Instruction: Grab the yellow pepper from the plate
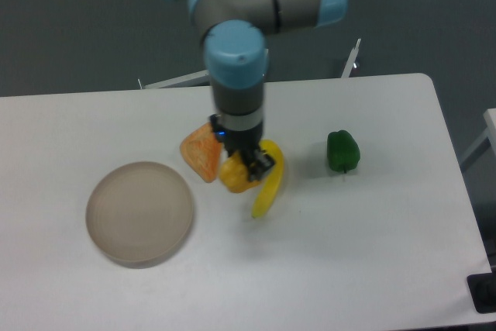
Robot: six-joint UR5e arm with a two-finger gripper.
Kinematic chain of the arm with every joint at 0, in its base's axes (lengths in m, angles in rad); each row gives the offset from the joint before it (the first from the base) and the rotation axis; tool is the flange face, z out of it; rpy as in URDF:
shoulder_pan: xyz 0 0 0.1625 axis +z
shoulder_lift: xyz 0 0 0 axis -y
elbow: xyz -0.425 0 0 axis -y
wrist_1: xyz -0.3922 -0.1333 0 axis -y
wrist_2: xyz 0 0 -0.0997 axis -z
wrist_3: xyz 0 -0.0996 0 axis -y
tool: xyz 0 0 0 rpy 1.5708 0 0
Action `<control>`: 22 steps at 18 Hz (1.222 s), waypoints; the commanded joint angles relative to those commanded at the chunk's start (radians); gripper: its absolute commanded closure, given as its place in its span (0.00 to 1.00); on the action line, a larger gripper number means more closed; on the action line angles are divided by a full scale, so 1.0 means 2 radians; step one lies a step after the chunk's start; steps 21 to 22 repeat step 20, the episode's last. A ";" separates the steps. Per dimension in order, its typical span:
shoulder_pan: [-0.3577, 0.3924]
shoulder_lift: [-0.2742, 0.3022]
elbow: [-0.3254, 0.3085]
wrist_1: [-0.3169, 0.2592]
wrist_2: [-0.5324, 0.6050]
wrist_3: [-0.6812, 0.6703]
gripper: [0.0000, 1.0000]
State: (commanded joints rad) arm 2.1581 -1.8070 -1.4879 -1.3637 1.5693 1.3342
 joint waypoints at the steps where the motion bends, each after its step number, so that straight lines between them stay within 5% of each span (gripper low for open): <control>1: 0.015 0.000 0.000 0.000 0.002 0.019 0.84; 7: 0.065 -0.018 0.003 0.006 -0.001 0.067 0.86; 22: 0.065 -0.052 0.017 0.012 -0.001 0.095 0.86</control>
